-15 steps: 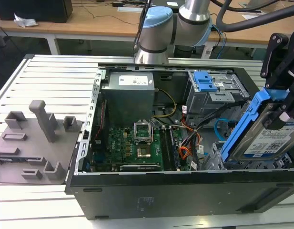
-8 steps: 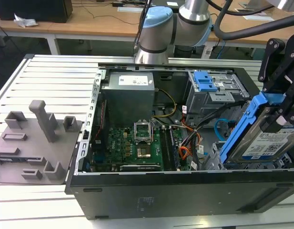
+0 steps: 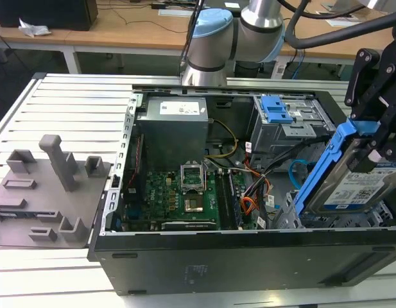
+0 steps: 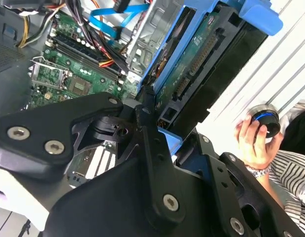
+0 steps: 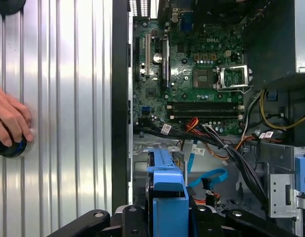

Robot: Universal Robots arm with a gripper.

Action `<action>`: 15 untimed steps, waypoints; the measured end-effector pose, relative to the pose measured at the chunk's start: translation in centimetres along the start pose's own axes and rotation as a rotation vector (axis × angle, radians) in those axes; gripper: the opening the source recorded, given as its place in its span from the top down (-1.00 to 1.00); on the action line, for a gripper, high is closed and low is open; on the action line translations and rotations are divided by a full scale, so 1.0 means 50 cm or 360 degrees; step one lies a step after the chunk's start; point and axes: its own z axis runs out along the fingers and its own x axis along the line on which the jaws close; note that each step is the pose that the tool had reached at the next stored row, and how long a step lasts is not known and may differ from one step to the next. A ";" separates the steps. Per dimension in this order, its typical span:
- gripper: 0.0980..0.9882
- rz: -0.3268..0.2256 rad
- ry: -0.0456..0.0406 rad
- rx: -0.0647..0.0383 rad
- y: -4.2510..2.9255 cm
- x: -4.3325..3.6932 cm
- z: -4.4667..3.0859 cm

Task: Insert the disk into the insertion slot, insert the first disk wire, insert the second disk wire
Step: 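Insert the disk into the insertion slot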

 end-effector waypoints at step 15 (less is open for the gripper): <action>0.40 0.0000 0.0000 0.0000 -0.004 -0.019 0.018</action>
